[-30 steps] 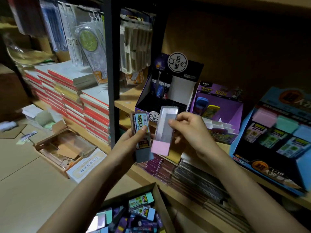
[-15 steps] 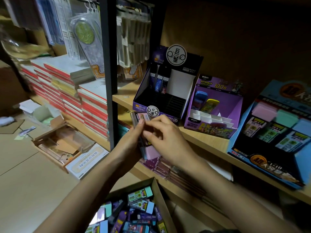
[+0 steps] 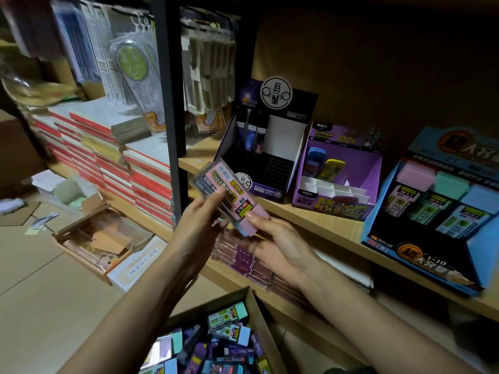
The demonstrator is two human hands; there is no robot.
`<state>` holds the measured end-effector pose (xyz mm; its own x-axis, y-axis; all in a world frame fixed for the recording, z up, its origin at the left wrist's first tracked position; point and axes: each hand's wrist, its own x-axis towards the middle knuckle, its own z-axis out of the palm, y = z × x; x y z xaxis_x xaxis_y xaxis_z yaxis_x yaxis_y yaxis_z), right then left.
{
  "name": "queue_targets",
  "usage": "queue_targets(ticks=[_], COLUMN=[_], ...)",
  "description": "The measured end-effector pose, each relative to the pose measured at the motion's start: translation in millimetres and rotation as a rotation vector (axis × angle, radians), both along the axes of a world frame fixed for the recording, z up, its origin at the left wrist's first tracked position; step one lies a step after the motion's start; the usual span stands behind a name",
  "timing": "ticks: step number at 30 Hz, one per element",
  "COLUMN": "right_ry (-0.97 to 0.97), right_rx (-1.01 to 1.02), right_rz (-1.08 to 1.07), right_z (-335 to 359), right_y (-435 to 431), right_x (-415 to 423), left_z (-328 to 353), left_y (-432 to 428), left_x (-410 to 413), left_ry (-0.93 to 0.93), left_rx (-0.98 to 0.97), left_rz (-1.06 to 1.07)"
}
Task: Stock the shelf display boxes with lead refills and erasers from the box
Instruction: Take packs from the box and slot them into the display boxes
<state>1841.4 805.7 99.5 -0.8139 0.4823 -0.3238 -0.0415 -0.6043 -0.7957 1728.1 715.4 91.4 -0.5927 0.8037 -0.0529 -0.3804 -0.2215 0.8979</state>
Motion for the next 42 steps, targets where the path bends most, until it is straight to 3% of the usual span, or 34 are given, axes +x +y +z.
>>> queue_targets(ticks=[3,5,10,15,17,20,24,30,34,38,42], right_ry=[0.055,0.033,-0.074,-0.087,-0.106,-0.147,-0.250,-0.195,-0.146,-0.269,-0.442], right_rx=[0.026,0.169,0.734,1.068,1.097,1.038,0.947,0.967,1.145,1.294,1.434], right_rz=[-0.168,-0.198,-0.116,0.039,0.069,-0.057,-0.123,-0.274,-0.515,-0.757,-0.786], right_z=[9,16,33,41,41,40,40,51,85,99,89], right_y=[18,29,43,40,37,39,48,66,99,128,141], right_x=[6,11,22,26,27,28,38,79,128,172,182], left_z=[2,3,3,0,-4,-7,-10,-11,-13,-17,-23], left_y=[-5,-7,-5,-1,0,6,14,26,34,40,45], left_x=[-12,-16,-11,12,24,36,48,66,70,74,76], left_ry=[-0.020,-0.050,0.015,0.070,0.189,0.299,0.372,0.363,0.416,0.443,0.424], left_rx=[0.002,-0.004,-0.163,-0.226,-0.201,-0.153,-0.077,-0.012,0.000,0.017,0.037], left_rz=[-0.057,-0.160,-0.393,-0.576,-0.559,-0.418,-0.279,-0.251,-0.289,-0.264,-0.235])
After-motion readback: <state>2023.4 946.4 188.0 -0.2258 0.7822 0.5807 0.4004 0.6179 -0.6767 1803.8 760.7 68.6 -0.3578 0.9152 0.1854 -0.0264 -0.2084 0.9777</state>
